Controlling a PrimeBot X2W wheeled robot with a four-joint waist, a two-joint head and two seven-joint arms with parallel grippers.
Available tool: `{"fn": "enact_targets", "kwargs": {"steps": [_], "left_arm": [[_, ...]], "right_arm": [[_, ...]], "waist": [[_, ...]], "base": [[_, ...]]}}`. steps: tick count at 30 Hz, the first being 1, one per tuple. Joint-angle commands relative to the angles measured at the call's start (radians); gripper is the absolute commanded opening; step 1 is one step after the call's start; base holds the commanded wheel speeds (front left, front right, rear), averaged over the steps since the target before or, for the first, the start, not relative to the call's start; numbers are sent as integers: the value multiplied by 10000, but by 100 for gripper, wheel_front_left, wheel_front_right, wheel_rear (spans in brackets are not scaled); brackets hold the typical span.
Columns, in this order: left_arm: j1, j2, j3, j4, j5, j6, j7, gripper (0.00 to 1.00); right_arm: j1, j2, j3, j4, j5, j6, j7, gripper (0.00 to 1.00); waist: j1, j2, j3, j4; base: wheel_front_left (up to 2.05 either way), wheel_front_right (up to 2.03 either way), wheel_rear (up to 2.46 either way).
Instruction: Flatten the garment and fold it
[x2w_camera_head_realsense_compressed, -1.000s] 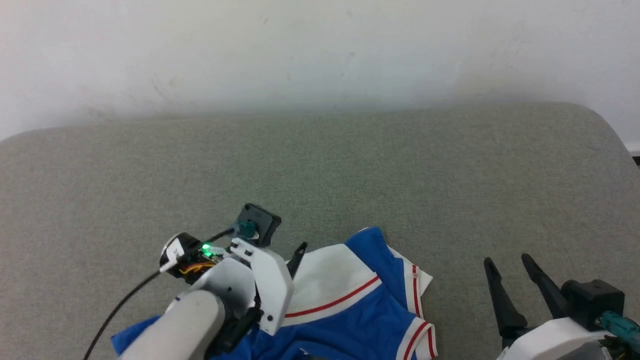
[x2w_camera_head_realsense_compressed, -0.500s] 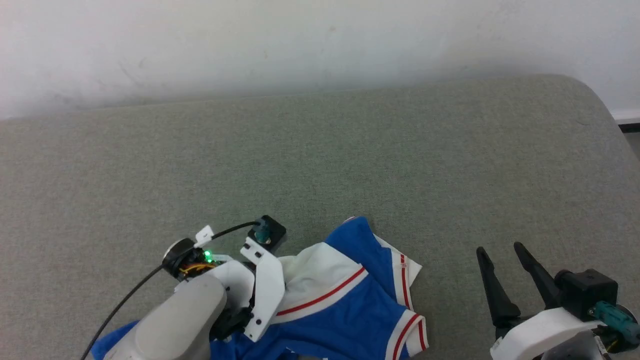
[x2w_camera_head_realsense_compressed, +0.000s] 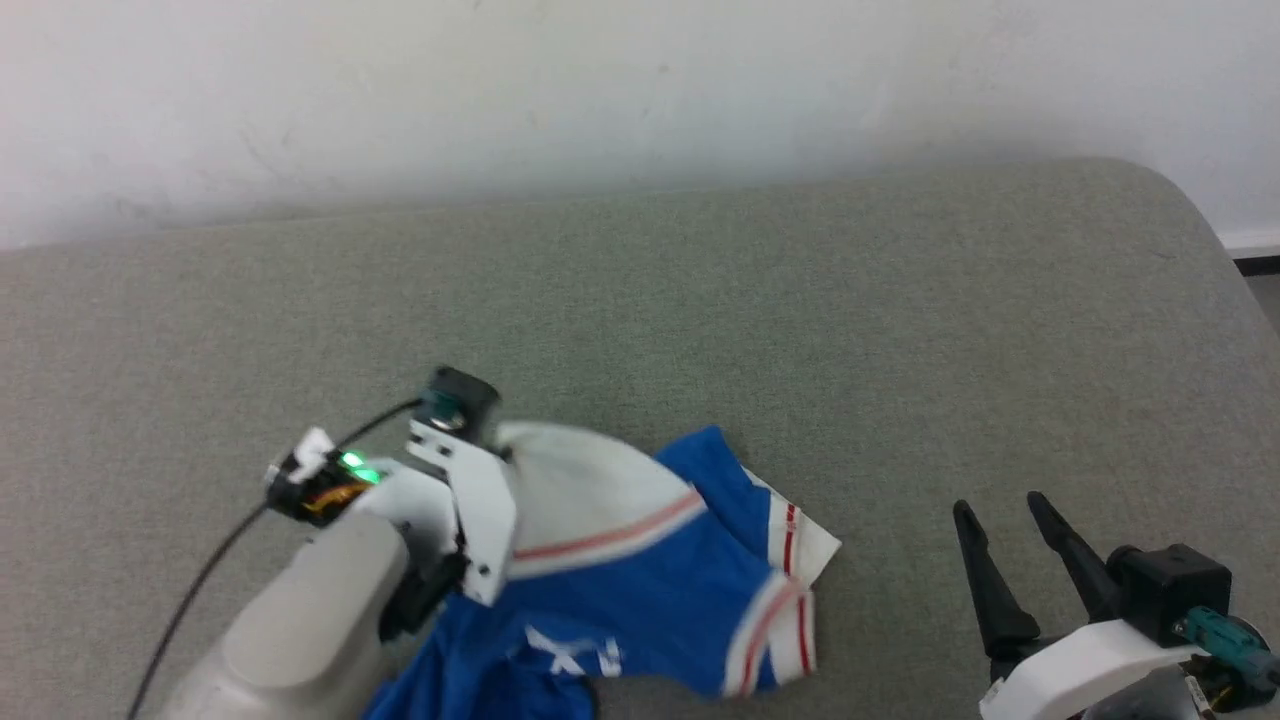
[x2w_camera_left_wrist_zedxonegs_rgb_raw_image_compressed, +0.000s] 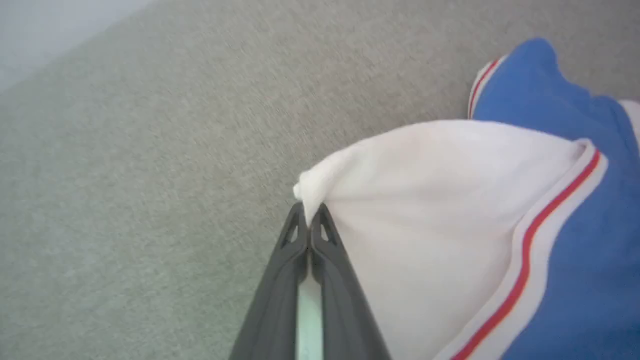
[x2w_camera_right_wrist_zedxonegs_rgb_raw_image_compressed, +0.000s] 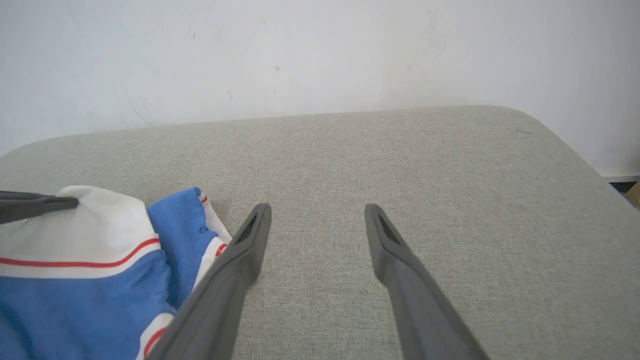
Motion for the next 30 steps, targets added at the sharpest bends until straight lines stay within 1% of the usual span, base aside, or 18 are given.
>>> {"fn": "enact_targets", "kwargs": {"steps": [1,3,6,9,12,14,15,19,20,21,22,25,30], "left_arm": [[-112,191,282,-113,88,276,-376,0],[-223,465,883,-299,113,819,-1135,0],[-102,906,1889,-350,-132,1617,-1952,0],[474,1299,2883,-149,-619,2401,-2378,0],[1434,1459,3607,57,-1185,2993,-2511,0],[2087,1480,3937,111,-1511,3241,-2566,0],[2372,1486,4048,154,-1647,3293,-2581,0],[3093,1324,4325,234,-2101,3301,-2701,0],[3186,1242,4381,189,-2197,3260,-2799,26],[3266,1182,4412,112,-2231,3249,-2929,95],[3334,1120,4430,17,-2248,3233,-3072,100],[3571,1006,4511,-405,-2184,3205,-3740,100],[4167,872,4642,-1412,-1892,3158,-5247,100]], "right_arm": [[-36,22,0,36,70,-7,-44,100],[-25,22,26,47,63,-7,-31,100],[-41,22,68,46,79,-7,-26,100],[-76,22,146,62,93,-7,-20,100],[-67,22,118,114,116,-7,-23,100],[-57,22,101,121,112,-7,-31,100],[-56,22,89,122,112,-7,-33,100],[-75,22,48,103,66,-7,-20,100],[-80,22,45,91,37,-7,-14,100],[-83,22,46,70,10,-7,-8,100],[-83,22,44,55,-12,-7,0,100],[-56,22,72,32,-69,-7,36,100],[144,22,52,-19,-103,-7,148,100]], "waist": [[-1,0,-63,105],[-1,0,-81,167],[-1,0,-55,212],[-1,0,32,157],[-1,0,84,86],[-1,0,121,63],[-1,0,134,60],[-1,0,118,90],[-1,0,79,108],[-1,0,54,116],[-1,0,8,127],[-1,0,-199,121],[-1,0,-567,129]], "base": [[0,0,0],[0,0,0],[0,0,0],[0,0,0],[0,0,0],[0,0,0],[0,0,0],[0,0,0],[0,0,0],[0,0,0],[0,0,0],[0,0,0],[0,0,0]]}}
